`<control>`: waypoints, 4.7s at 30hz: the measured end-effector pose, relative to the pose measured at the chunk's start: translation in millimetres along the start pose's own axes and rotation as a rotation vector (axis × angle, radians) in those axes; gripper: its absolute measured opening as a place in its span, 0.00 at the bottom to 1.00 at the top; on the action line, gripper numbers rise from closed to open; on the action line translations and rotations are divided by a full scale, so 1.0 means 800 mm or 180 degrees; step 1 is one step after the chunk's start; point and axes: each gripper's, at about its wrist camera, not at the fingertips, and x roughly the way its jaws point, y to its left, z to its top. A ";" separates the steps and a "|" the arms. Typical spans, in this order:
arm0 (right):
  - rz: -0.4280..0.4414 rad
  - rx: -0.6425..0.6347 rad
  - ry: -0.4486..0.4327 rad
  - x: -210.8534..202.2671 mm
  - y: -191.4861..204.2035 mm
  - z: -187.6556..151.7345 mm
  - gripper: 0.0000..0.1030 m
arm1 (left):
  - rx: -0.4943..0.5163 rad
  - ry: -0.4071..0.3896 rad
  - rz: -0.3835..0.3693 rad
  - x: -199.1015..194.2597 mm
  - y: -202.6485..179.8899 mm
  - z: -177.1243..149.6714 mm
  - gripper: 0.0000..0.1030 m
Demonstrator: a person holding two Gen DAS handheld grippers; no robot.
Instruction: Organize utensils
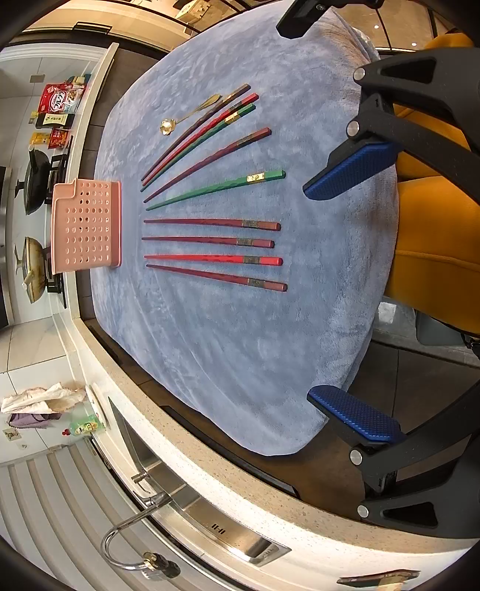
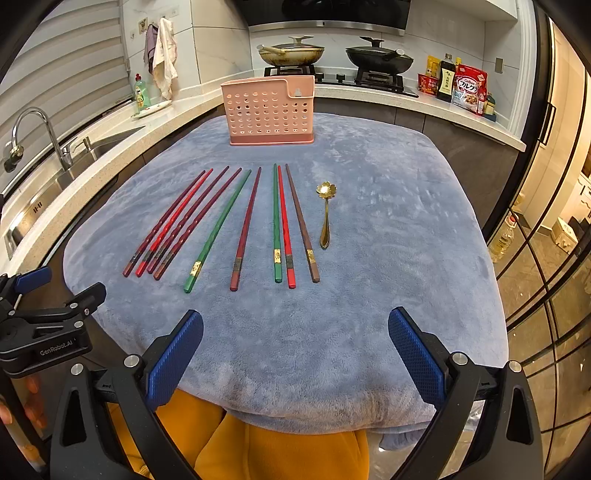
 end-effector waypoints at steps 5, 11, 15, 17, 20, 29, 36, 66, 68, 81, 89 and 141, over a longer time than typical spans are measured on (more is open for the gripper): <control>-0.0003 0.0014 0.0004 0.001 0.002 0.000 0.93 | 0.0003 0.0017 0.0009 0.002 0.000 0.003 0.93; -0.0005 -0.0001 0.0019 0.005 0.001 0.001 0.93 | -0.0006 0.0027 0.0011 0.003 0.000 0.003 0.93; -0.0009 -0.0013 0.0020 0.003 0.001 0.003 0.93 | -0.0008 0.0024 0.0011 0.003 0.000 0.003 0.93; -0.0009 -0.0009 0.0021 0.003 0.001 0.003 0.93 | -0.0006 0.0027 0.0010 0.003 0.000 0.003 0.93; -0.0011 -0.0012 0.0017 0.003 0.002 0.003 0.93 | -0.0006 0.0024 0.0009 0.003 0.000 0.003 0.93; -0.0010 -0.0009 0.0021 0.003 0.001 0.003 0.93 | -0.0005 0.0021 0.0007 0.003 -0.001 0.002 0.93; -0.0010 -0.0012 0.0027 0.004 0.002 0.003 0.93 | -0.0028 0.0032 0.0006 0.006 0.001 0.001 0.93; -0.0018 -0.0009 0.0037 0.005 0.004 0.001 0.93 | -0.0056 0.0049 -0.0009 0.006 0.007 -0.001 0.93; -0.0016 -0.0008 0.0039 0.005 0.004 0.001 0.93 | -0.0053 0.0047 -0.0006 0.006 0.007 -0.001 0.93; -0.0016 -0.0009 0.0041 0.006 0.004 0.001 0.93 | -0.0064 0.0054 -0.0015 0.006 0.007 -0.001 0.93; -0.0031 0.0028 0.0081 0.015 -0.001 0.000 0.93 | -0.0323 0.0196 -0.0176 0.024 0.027 0.004 0.93; 0.0101 0.0419 0.0377 0.191 -0.059 0.081 0.09 | -0.0481 0.0370 -0.0493 0.139 0.043 0.052 0.32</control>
